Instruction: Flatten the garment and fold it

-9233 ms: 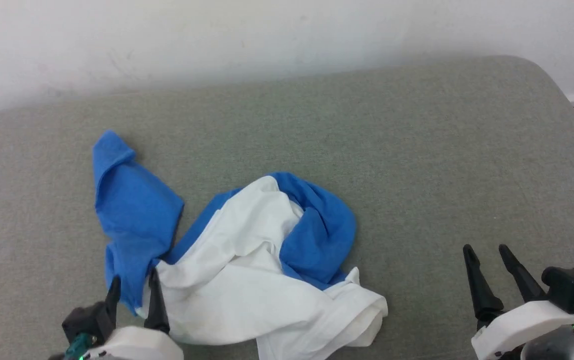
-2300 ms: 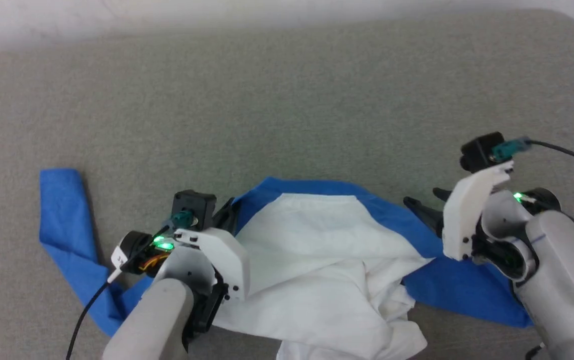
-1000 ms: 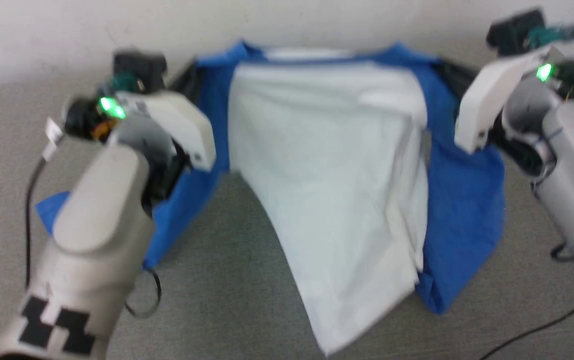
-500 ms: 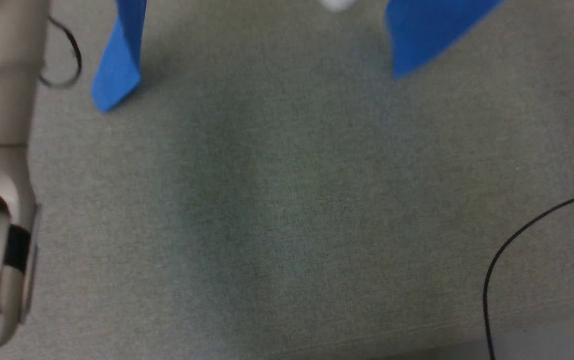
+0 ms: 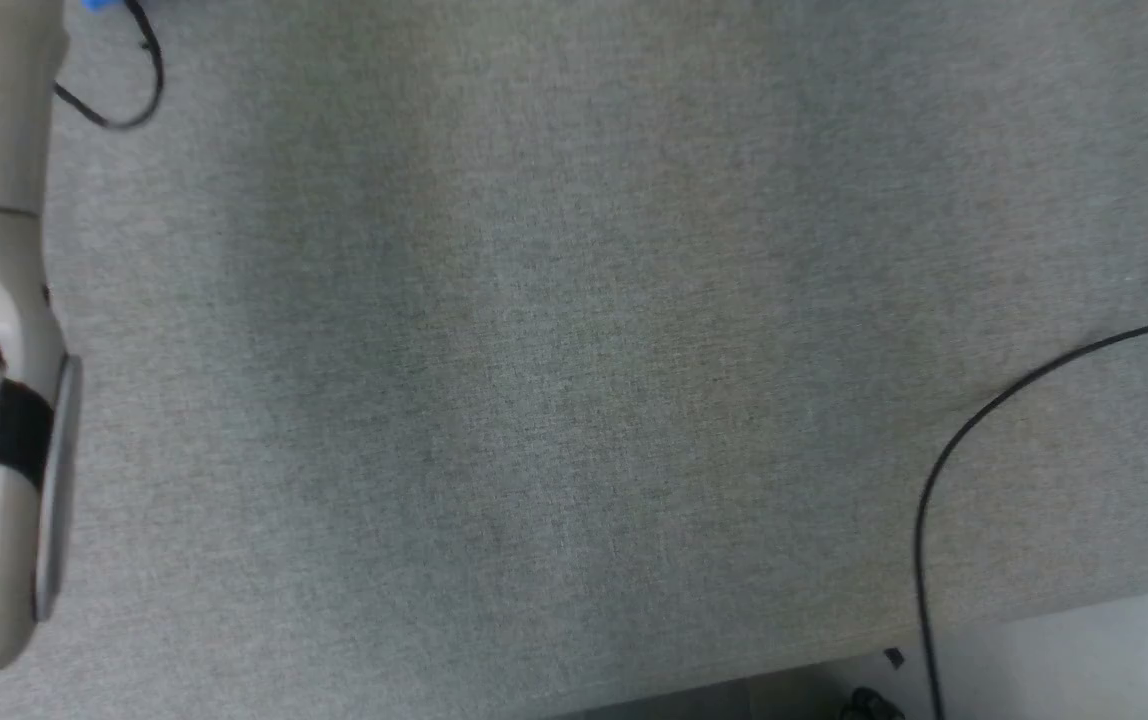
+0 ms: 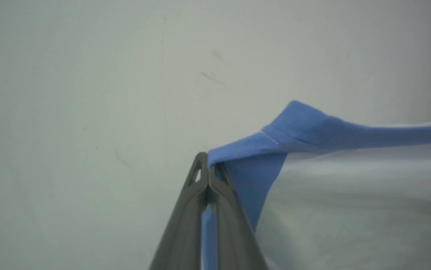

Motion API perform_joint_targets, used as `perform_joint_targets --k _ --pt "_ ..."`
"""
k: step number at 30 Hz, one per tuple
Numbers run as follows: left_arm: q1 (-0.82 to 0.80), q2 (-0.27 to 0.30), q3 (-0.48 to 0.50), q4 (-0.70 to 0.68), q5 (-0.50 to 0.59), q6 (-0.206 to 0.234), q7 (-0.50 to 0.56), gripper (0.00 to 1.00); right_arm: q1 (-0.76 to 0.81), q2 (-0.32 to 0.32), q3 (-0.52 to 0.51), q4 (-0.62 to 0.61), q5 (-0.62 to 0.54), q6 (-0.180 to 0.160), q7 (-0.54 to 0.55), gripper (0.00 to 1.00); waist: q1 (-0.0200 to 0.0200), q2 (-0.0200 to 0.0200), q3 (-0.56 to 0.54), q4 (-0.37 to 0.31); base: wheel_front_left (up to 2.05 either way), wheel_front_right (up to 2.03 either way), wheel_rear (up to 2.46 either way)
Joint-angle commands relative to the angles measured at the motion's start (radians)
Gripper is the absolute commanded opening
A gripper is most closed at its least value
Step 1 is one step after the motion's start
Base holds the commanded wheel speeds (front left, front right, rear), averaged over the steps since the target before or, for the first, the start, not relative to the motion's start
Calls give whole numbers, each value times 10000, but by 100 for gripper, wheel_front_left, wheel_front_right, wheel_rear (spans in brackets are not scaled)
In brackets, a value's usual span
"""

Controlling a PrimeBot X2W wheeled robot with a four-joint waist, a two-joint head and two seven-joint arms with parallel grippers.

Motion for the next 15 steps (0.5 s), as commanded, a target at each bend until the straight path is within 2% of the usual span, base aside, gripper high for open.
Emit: perform_joint_targets --k 1,8,12,15 --pt "305 226 258 314 -199 242 -196 0 195 -137 58 321 127 -155 -160 0 -3 0 406 -25 0 0 0" --pt "2105 -101 638 864 -859 -80 -877 0 1791 276 904 962 846 -155 -458 0 -3 0 -292 250 0 0 0" --pt "4033 -298 946 711 -1234 -280 -999 0 3391 329 1585 953 1367 -155 -541 0 -3 0 -1318 479 0 0 0" --pt "5740 -233 1243 33 -1339 -413 -1008 0 4733 297 2068 754 1784 -155 -577 0 -3 0 -2253 590 0 0 0"
